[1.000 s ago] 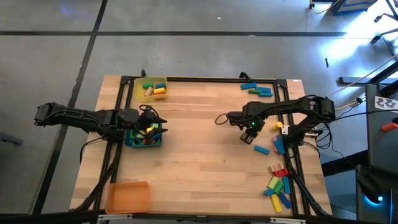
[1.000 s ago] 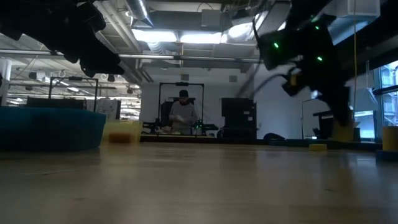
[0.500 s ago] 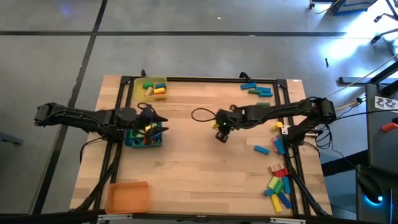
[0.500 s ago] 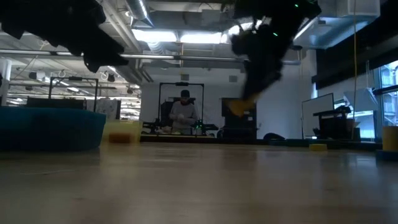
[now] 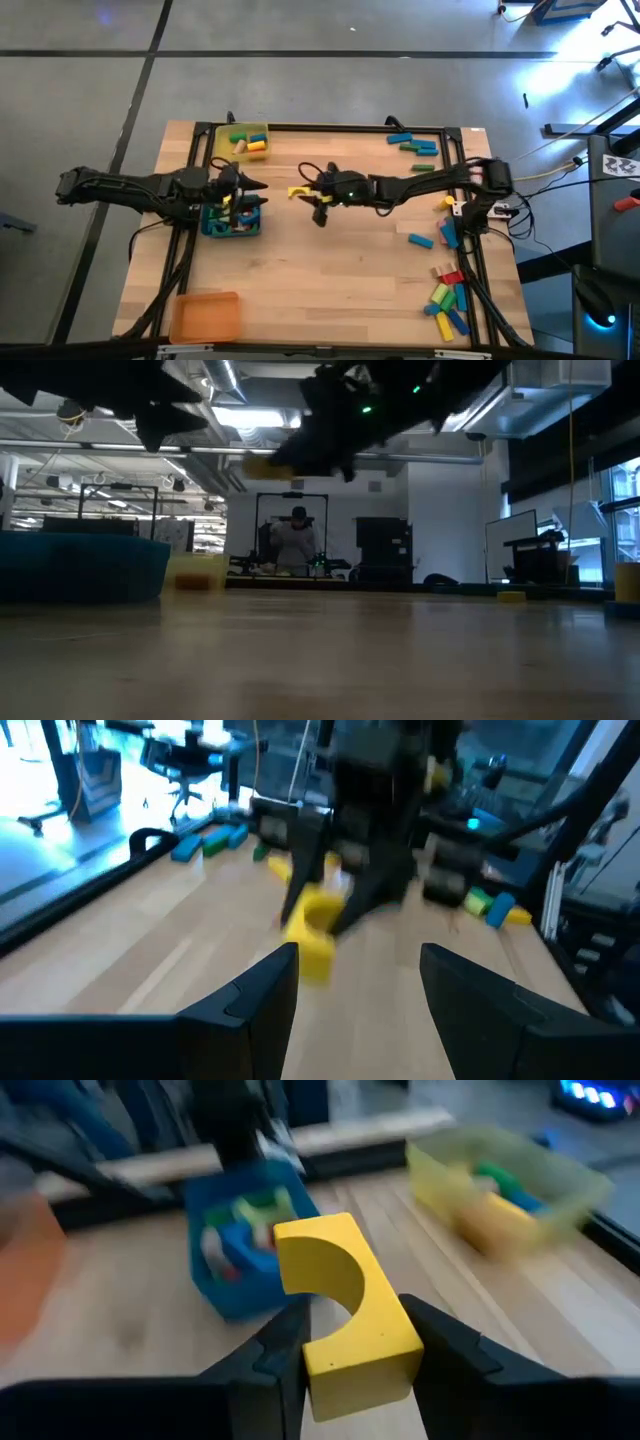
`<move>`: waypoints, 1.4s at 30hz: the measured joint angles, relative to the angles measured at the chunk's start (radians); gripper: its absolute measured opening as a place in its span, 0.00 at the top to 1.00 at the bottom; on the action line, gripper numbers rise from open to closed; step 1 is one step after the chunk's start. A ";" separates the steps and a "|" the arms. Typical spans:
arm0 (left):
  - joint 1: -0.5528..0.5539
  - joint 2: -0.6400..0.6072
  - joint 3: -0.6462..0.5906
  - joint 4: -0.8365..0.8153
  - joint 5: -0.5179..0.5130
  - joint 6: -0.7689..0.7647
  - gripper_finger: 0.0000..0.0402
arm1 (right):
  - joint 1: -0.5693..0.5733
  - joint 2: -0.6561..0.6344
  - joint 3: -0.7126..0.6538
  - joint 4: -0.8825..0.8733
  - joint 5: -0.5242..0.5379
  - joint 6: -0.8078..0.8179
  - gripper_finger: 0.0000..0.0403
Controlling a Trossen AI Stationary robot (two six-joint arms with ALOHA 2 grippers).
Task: Sort blocks by size
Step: Put the yellow arch block into the blue bin
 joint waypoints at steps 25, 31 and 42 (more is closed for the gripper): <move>0.006 -0.002 0.002 0.064 -0.008 0.017 0.51 | 0.065 0.673 0.739 0.131 -0.180 -0.080 0.65; 0.006 -0.001 0.001 0.062 -0.008 0.016 0.51 | 0.065 0.767 0.852 0.019 -0.183 -0.079 0.65; 0.006 -0.001 0.001 0.059 -0.008 0.021 0.51 | 0.064 0.773 0.854 -0.037 -0.129 -0.079 0.64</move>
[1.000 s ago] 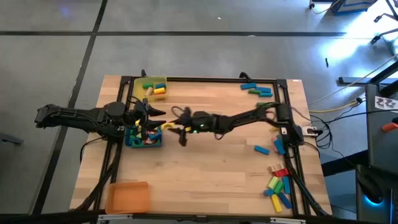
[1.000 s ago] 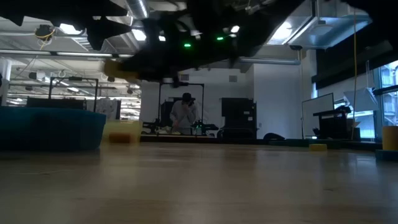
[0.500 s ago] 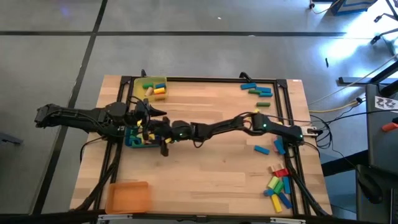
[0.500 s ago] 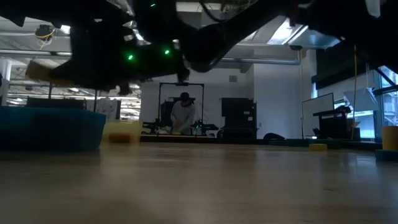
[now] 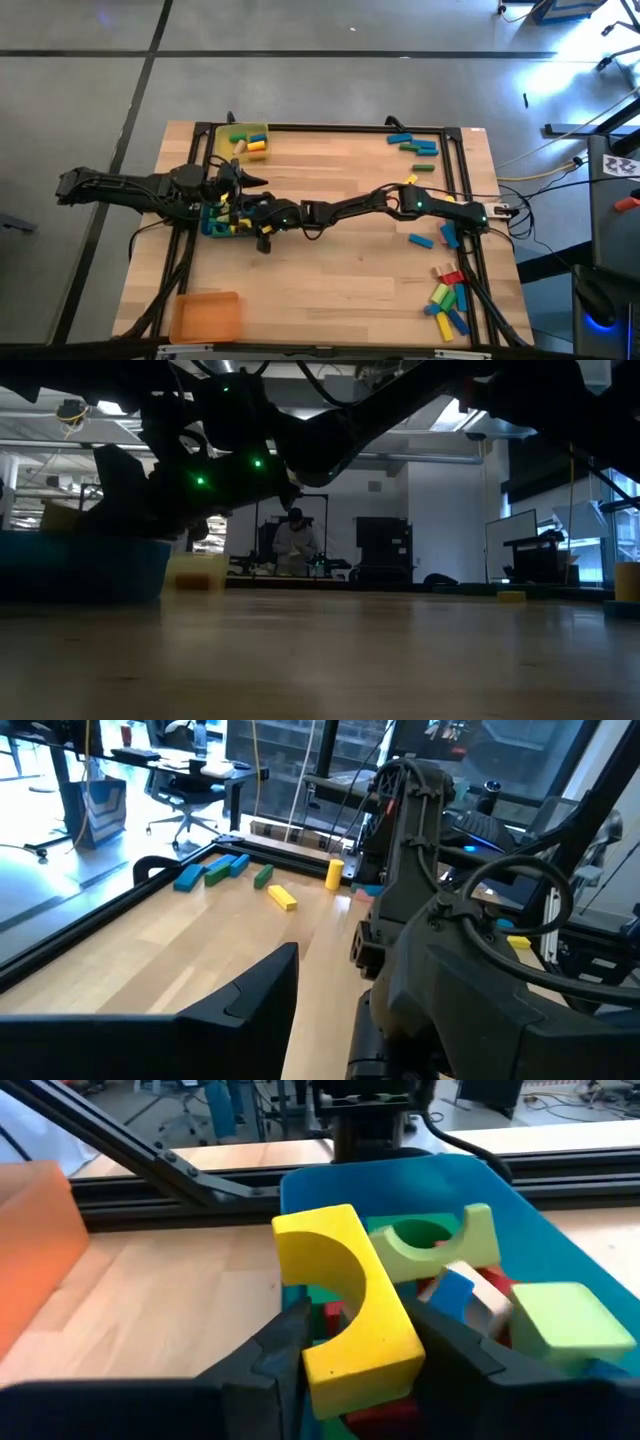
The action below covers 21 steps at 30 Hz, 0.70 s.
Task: Sort blocks by size
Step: Put the yellow arch block into the blue bin, then put the blue block into the orange bin
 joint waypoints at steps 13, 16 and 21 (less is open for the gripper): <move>0.000 -0.003 0.000 0.002 0.001 0.000 0.51 | 0.008 -0.130 -0.002 -0.292 0.001 -0.058 0.37; 0.000 -0.009 0.000 0.002 0.001 0.000 0.51 | 0.021 -0.183 -0.002 -0.430 0.033 -0.075 0.36; 0.000 -0.020 0.000 -0.002 0.001 0.000 0.51 | 0.076 -0.256 -0.002 -0.693 0.143 -0.075 0.38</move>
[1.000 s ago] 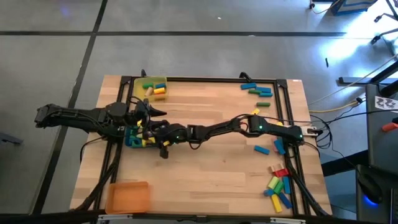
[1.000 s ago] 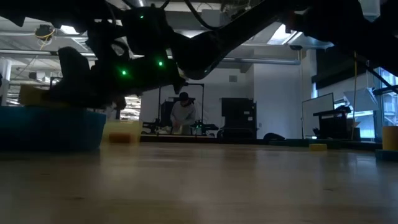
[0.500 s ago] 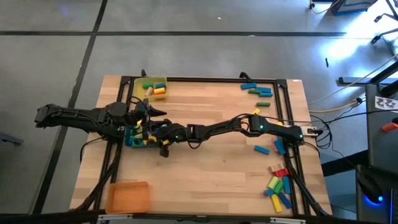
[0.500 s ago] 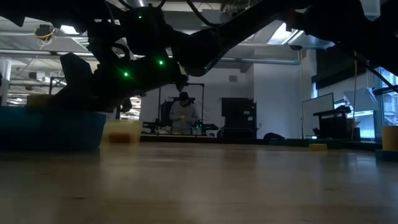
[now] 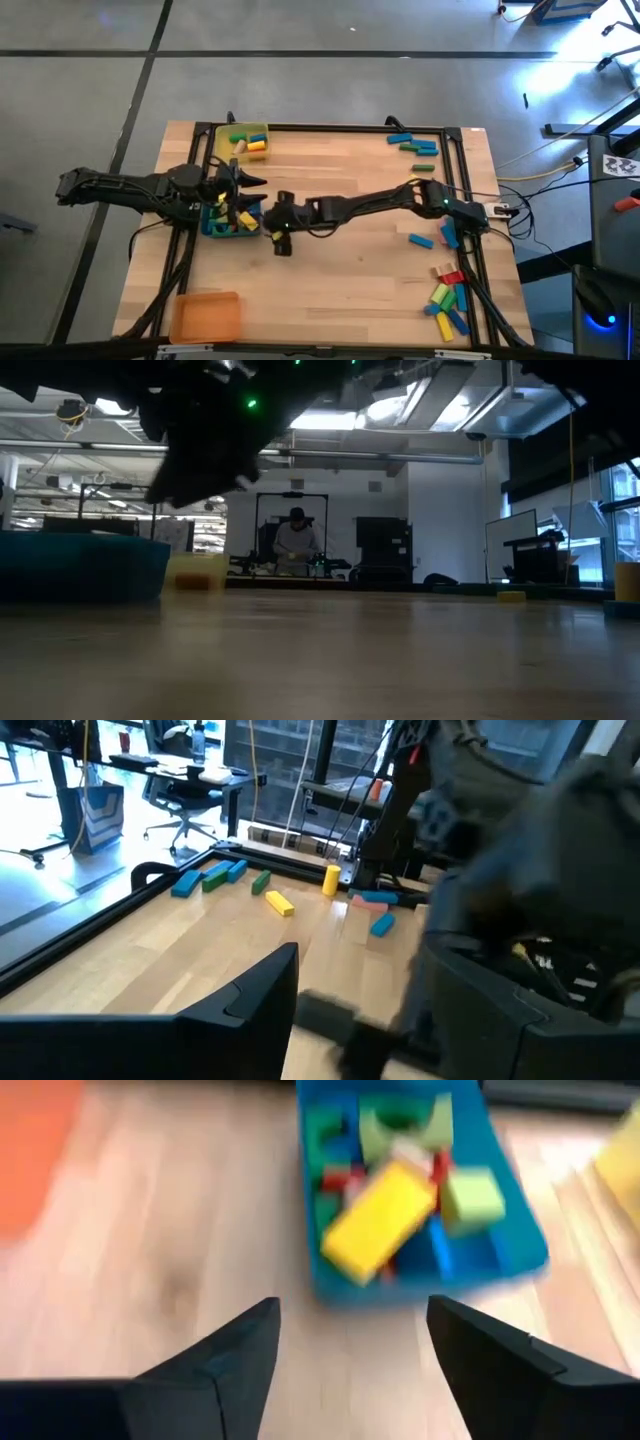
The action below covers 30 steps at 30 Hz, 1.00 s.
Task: Sort blocks by size
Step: Put the blue block into the orange bin
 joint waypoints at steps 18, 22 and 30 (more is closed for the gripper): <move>0.000 0.003 0.000 -0.048 0.000 0.000 0.51 | 0.198 -0.063 -0.051 -0.671 0.279 0.306 0.44; 0.000 0.003 -0.002 -0.050 0.000 0.000 0.51 | 0.209 -0.158 -0.202 -0.663 0.297 0.404 0.44; 0.000 0.003 -0.003 -0.049 0.000 0.000 0.51 | 0.216 -0.520 -0.684 -0.555 0.290 0.658 0.44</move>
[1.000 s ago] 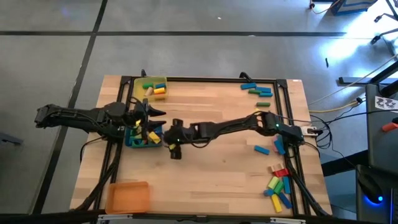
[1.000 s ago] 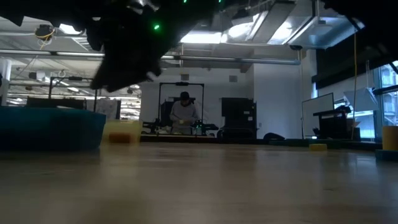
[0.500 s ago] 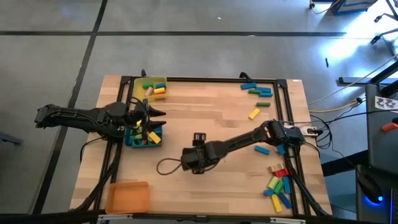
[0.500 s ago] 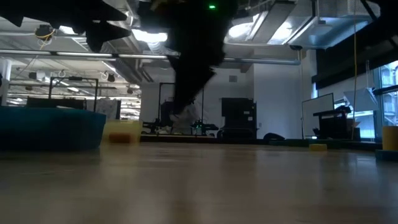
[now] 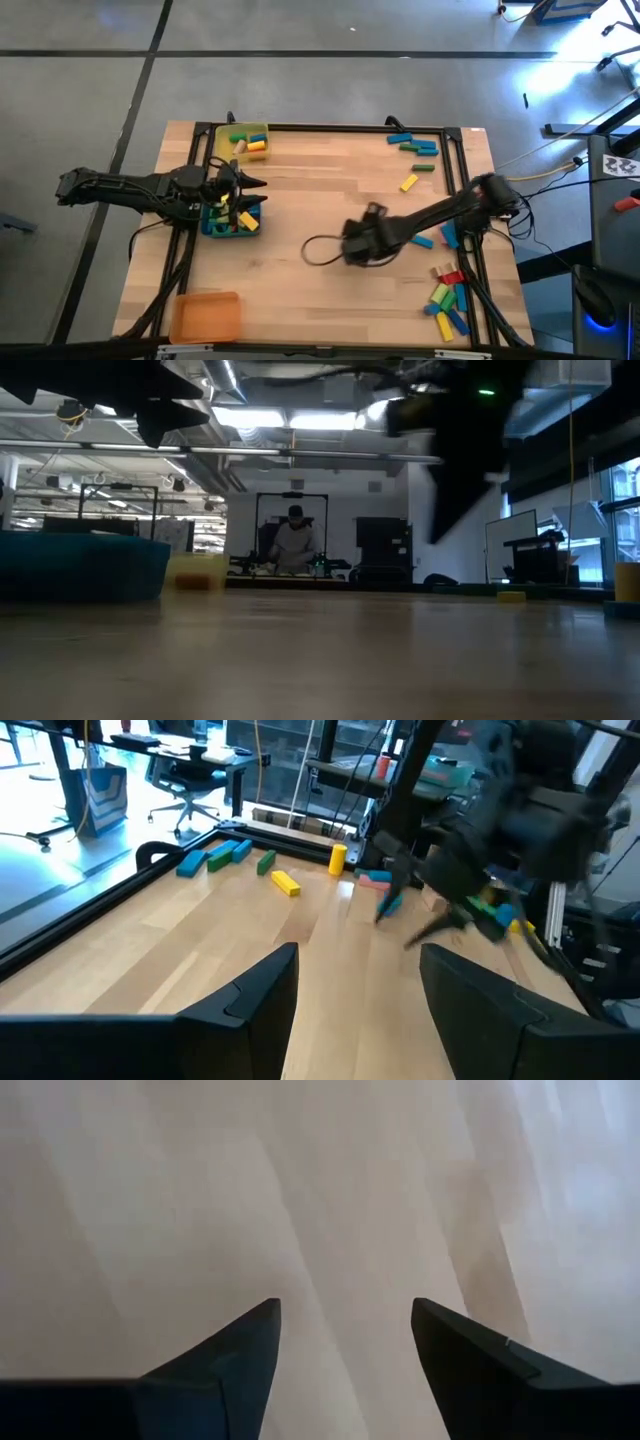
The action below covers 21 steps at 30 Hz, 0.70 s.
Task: Sort blocks by size
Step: Put the blue block into the orange bin
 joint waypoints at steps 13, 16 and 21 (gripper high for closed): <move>0.000 0.000 0.000 0.000 0.000 0.000 0.51 | -0.003 -0.531 -0.520 -0.015 -0.234 0.214 0.44; 0.000 0.000 0.000 0.000 0.000 0.000 0.51 | -0.003 -0.581 -0.577 -0.031 -0.306 0.272 0.44; 0.001 0.001 0.000 0.000 0.000 0.000 0.51 | -0.003 -0.592 -0.629 -0.031 -0.413 0.292 0.44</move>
